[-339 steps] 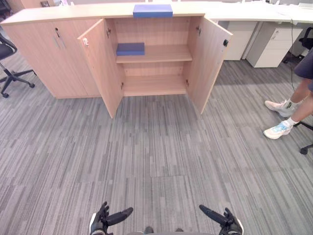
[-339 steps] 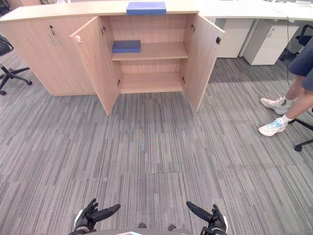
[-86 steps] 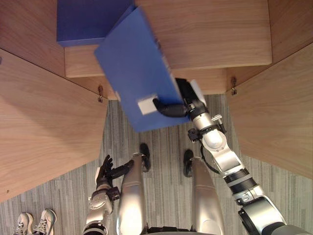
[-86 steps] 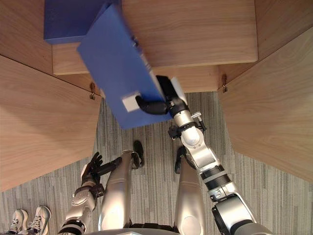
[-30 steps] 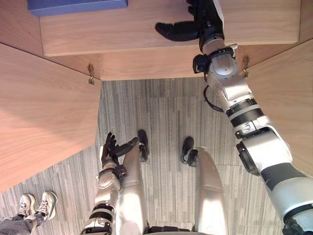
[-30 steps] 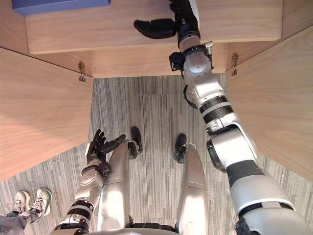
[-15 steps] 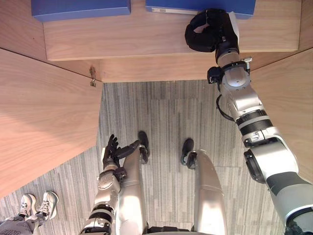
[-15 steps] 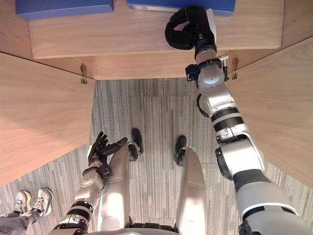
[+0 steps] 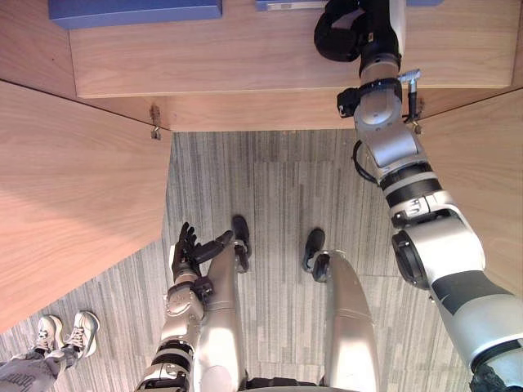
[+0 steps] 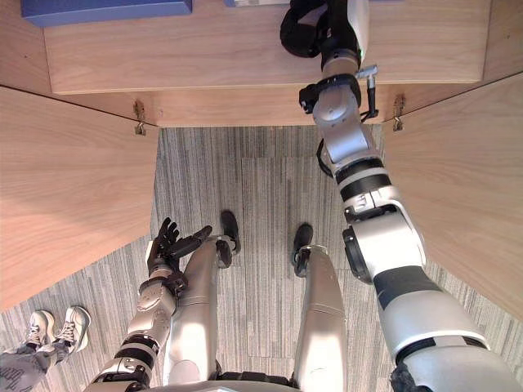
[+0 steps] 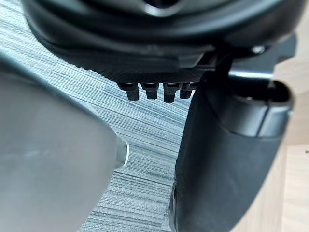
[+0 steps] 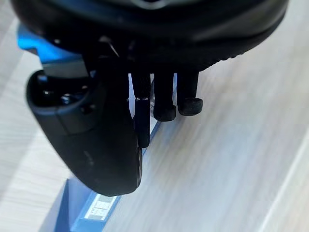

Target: Walk over to the cabinet, pick up the folder, carry it to the office cabinet, place the folder inside the office cabinet, then close the office cabinet door

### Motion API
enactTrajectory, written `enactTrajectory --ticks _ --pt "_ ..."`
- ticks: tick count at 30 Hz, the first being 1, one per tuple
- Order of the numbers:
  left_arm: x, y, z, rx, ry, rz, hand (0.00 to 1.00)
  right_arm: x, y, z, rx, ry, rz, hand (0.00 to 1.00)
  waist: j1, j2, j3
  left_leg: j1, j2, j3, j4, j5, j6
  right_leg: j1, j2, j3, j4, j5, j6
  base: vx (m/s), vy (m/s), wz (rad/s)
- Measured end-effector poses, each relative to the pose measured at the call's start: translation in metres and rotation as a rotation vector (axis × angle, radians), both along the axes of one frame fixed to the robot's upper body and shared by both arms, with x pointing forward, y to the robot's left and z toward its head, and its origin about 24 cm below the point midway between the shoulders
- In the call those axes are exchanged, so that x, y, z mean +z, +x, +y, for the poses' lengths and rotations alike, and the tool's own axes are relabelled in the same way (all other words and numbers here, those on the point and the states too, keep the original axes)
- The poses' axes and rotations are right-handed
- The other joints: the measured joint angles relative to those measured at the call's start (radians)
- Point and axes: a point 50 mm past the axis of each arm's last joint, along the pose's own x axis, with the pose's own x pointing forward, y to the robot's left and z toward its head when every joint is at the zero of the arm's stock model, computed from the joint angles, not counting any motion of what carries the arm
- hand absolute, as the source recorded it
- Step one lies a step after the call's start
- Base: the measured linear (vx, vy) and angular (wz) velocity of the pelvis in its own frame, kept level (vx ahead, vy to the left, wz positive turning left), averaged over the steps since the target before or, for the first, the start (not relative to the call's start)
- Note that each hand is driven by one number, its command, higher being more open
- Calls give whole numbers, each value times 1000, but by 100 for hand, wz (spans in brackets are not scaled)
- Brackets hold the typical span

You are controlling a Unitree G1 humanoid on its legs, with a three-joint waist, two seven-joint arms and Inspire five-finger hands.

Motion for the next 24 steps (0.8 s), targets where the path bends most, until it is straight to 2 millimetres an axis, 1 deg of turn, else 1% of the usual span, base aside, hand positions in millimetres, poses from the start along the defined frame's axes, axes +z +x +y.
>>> enactTrajectory --ticks 3,5,7,9,10,11,12,13,14,15,16,17,18,19,20,21,22,24 --pt "2 1 -3 8 -8 -15 100 7 -1 -9 -29 -13 -16 0 -7 0 0 -17 -18 -15 -26 32 0 -12 -15 -20 -3 6 -3 -60 -30 23" --pt "5 2 -2 15 -16 -28 100 11 -2 -13 -39 6 -23 0 -6 0 0 -31 -20 -23 -29 45 -1 -19 -16 -31 -3 13 -8 -93 -31 14" --pt "6 3 -3 16 -23 -35 100 13 -2 -21 -45 56 -27 0 -3 0 0 -35 -22 -24 -31 53 -2 -22 -18 -34 -3 18 -10 -74 -15 7" --pt "7 4 -4 21 -32 -43 100 19 -5 -35 -55 155 -48 0 3 0 0 -35 -24 -24 -31 57 -2 -23 -20 -34 -2 23 -11 -87 -12 3" --pt "7 3 -4 21 -32 -42 100 23 -8 -40 -50 203 -74 0 3 0 0 -35 -25 -24 -31 58 -2 -23 -23 -34 -3 24 -10 -70 -8 2" --pt "7 3 -4 20 -32 -40 100 26 -17 -48 -37 241 -129 0 3 0 0 -33 -26 -23 -28 58 -2 -20 -25 -33 -3 25 -9 -44 -10 3" --pt "5 2 -4 19 -33 -30 100 22 -29 -53 -17 251 -188 0 1 0 0 -22 -26 -23 -28 58 -2 -6 -25 -35 -6 25 -7 -22 -11 4" --pt "3 0 -4 17 -34 -17 100 13 -38 -55 2 250 -216 0 -3 0 0 -2 -26 -20 -31 58 -2 16 -26 -37 -14 26 -6 13 -9 4" --pt "1 -2 -5 13 -35 -8 100 5 -43 -56 12 246 -224 0 -5 0 0 15 -26 -17 -35 57 -1 33 -26 -37 -18 26 -6 58 -17 3" --pt "-4 -8 -7 -6 -31 15 100 -20 -55 -54 58 225 -220 0 -11 -1 1 74 -26 -7 -55 55 2 90 -26 -38 -40 26 -6 58 -22 1" --pt "-7 -11 -7 -14 -28 25 100 -31 -60 -52 82 214 -210 0 -13 -1 1 100 -26 -2 -65 54 3 116 -26 -38 -51 26 -5 63 -32 -3" --pt "-12 -18 -7 -25 -20 45 100 -55 -68 -45 132 198 -173 0 -20 -4 0 155 -26 10 -88 52 1 166 -24 -36 -73 27 -5 29 -29 -11" --pt "-16 -24 -5 -30 -9 65 100 -83 -77 -35 185 196 -117 0 -23 -15 -7 207 -25 21 -110 51 -1 208 -22 -32 -97 27 -4 27 -29 -13" --pt "-18 -28 -4 -32 -1 76 100 -98 -81 -31 213 199 -80 0 -26 -22 -11 233 -24 25 -124 51 -1 231 -19 -30 -108 27 -4 33 -38 -15" --pt "-23 -35 -1 -41 14 103 100 -130 -89 -21 262 204 18 0 -34 -35 -17 286 -21 29 -151 49 -4 283 -10 -30 -137 29 0 34 -36 -11" --pt "-26 -38 1 -50 26 119 100 -146 -93 -17 281 206 74 0 -36 -42 -23 310 -20 32 -164 49 -4 306 -6 -30 -151 31 3 62 -44 -12" --pt "-36 -49 4 -65 39 172 100 -191 -106 -8 314 213 239 0 -45 -63 -55 367 -21 35 -204 53 -11 362 4 -29 -198 39 7 57 -25 -10" --pt "-44 -55 5 -84 50 219 100 -217 -114 -6 324 217 343 0 -45 -73 -74 409 -20 38 -239 58 -17 406 15 -29 -246 56 10 100 7 -13"
